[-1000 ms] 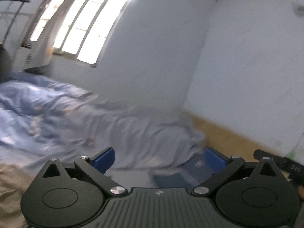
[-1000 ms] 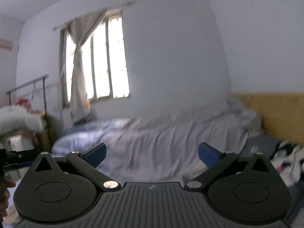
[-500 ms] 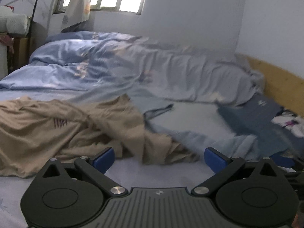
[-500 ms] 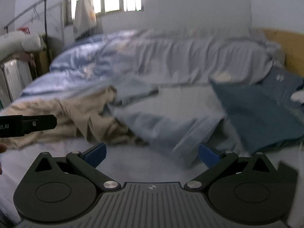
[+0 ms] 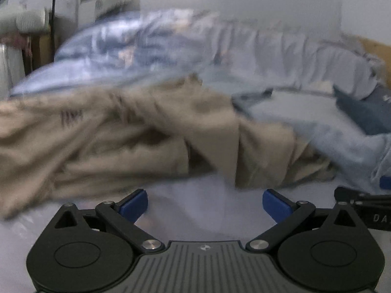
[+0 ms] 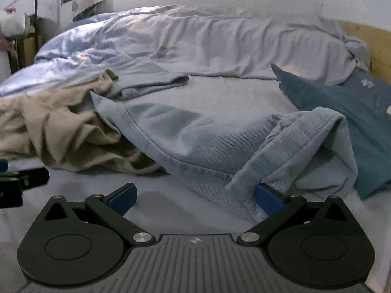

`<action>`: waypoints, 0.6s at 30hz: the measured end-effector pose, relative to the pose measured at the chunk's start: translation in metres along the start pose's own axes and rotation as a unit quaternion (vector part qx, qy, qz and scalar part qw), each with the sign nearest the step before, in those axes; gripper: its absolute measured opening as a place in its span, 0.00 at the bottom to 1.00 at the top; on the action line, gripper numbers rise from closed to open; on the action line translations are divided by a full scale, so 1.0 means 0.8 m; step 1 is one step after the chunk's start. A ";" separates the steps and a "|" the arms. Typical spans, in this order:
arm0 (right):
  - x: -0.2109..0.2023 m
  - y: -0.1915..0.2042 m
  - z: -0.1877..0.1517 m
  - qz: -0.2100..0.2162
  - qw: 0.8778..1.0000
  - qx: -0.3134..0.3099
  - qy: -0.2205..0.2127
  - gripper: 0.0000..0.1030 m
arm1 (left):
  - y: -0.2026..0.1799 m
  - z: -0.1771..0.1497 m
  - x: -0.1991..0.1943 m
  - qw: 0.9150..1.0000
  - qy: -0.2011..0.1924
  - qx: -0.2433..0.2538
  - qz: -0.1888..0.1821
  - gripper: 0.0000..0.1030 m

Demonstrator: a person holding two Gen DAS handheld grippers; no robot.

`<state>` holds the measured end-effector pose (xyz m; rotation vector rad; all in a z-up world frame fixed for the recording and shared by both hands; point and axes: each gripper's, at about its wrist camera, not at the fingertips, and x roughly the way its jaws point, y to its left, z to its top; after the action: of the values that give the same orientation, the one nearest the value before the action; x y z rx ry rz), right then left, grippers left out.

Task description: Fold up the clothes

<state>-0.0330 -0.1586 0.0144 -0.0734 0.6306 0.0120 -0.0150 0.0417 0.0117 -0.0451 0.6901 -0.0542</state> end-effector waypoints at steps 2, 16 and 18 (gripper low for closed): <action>0.007 0.005 -0.004 -0.012 1.000 -0.006 -0.008 1.00 | -0.005 -0.004 0.005 1.000 -0.009 0.012 0.007 1.00; -0.001 0.016 -0.019 -0.003 1.000 0.018 0.004 1.00 | 0.003 -0.004 0.014 1.000 -0.025 0.001 0.003 1.00; 0.010 0.011 -0.010 0.008 1.000 0.021 0.005 1.00 | 0.002 -0.004 0.014 1.000 -0.025 0.003 0.005 1.00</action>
<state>-0.0318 -0.1503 0.0025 -0.0272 0.6406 0.0131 -0.0082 0.0424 0.0018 -0.0371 0.6404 -0.0465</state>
